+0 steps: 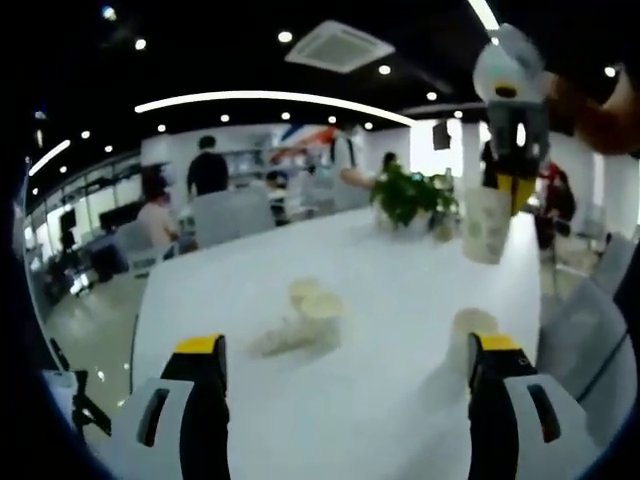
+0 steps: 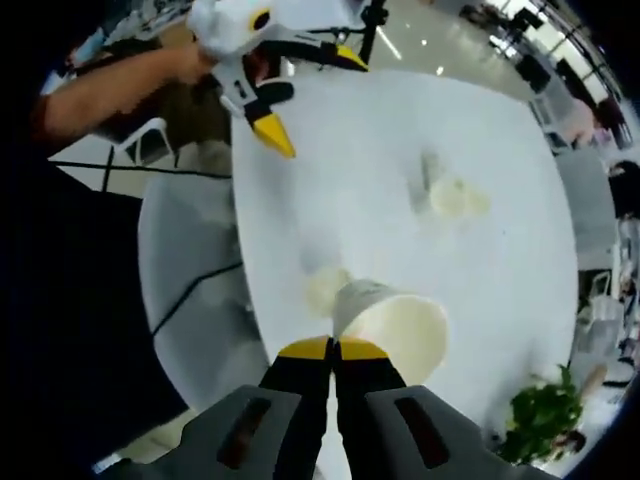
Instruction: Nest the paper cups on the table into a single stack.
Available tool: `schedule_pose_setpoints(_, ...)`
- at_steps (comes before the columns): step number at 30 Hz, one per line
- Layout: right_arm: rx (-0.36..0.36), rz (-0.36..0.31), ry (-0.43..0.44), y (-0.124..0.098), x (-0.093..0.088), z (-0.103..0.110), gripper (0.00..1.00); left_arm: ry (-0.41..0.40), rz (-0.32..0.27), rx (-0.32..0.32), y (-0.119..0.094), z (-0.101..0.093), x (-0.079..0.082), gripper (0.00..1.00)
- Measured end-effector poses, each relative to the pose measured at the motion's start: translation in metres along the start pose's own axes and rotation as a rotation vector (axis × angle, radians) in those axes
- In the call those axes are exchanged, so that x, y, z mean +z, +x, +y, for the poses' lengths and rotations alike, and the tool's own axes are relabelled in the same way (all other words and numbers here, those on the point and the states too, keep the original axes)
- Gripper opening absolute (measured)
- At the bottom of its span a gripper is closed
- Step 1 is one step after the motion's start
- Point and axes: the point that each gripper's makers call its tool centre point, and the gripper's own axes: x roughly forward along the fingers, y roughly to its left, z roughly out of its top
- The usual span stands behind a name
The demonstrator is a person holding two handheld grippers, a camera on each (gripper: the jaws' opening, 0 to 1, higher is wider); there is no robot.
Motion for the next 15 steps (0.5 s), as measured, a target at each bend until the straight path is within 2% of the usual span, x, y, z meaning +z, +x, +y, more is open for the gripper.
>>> schedule_pose_setpoints(5, 0.007, -0.001, 0.008, 0.008, -0.002, 0.004, 0.0, 0.01, 0.017, -0.003, -0.002, 0.0, -0.013, 0.98)
schedule_pose_setpoints(8, 0.004, 0.007, 0.008, 0.014, -0.004, 0.007, 0.0, 0.022, -0.004, -0.026, -0.006, -0.007, -0.012, 0.98)
schedule_pose_setpoints(15, 0.011, 0.013, 0.006, 0.024, -0.003, 0.015, 0.0, 0.014, -0.007, -0.002, -0.012, -0.004, -0.015, 0.98)
